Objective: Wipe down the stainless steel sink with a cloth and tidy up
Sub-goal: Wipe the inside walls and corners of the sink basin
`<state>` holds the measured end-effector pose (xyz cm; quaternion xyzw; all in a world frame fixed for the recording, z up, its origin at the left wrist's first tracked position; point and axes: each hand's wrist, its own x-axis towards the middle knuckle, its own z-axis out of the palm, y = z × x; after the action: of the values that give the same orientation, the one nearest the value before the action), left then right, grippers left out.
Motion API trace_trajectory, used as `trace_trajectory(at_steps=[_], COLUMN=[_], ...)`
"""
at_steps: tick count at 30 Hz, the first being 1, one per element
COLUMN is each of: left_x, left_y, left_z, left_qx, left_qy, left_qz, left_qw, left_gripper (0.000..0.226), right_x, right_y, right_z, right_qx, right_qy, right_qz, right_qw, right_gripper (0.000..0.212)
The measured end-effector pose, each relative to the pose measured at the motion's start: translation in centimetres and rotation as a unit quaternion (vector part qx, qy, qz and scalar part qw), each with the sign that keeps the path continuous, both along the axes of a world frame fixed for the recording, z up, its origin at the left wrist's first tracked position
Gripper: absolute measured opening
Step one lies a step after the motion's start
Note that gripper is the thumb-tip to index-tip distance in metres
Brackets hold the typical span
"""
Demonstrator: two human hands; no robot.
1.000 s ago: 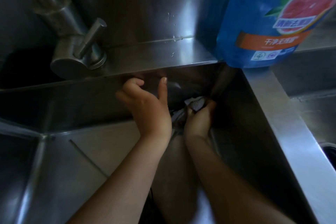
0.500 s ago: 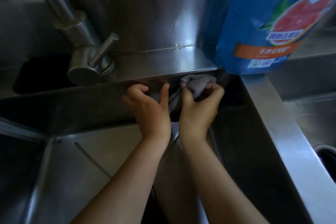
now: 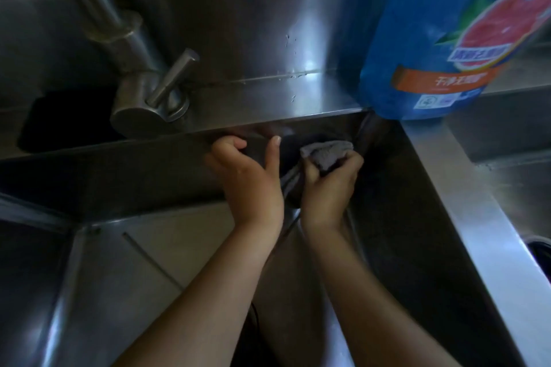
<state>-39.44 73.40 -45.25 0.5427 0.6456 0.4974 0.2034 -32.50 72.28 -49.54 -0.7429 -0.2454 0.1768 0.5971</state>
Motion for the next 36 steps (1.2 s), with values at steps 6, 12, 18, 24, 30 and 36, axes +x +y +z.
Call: trace_trajectory(at_steps=[6, 12, 18, 24, 30, 36], left_x=[-0.1, -0.2, -2.4, -5.1, -9.7, -13.0], left_y=[0.0, -0.1, -0.8, -2.7, -3.2, -1.2], left_z=[-0.2, -0.1, 0.5, 2.2, 3.7, 5.8], left_qx=[-0.001, 0.005, -0.028, -0.034, -0.027, 0.003], left_qy=[0.008, -0.002, 0.002, 0.046, 0.088, 0.161], left_qz=[-0.002, -0.009, -0.108, -0.094, 0.057, 0.032], left_qw=[1.000, 1.000, 0.994, 0.994, 0.994, 0.986], left_gripper=[0.041, 0.034, 0.028, 0.022, 0.034, 0.052], right_x=[0.9, 1.2, -0.9, -2.4, -1.7, -1.4], right_y=[0.0, -0.2, -3.2, -5.6, -5.0, -0.2], right_z=[-4.5, -4.9, -2.1, 4.8, 12.3, 14.6], right_qx=[-0.093, -0.115, -0.054, 0.029, 0.068, 0.003], right_qy=[0.005, 0.019, 0.104, 0.135, 0.101, -0.246], right_qz=[-0.012, -0.003, -0.013, 0.043, 0.108, 0.155], right_qw=[0.996, 0.993, 0.993, 0.989, 0.987, 0.957], right_gripper=[0.043, 0.038, 0.037, 0.037, 0.035, 0.026])
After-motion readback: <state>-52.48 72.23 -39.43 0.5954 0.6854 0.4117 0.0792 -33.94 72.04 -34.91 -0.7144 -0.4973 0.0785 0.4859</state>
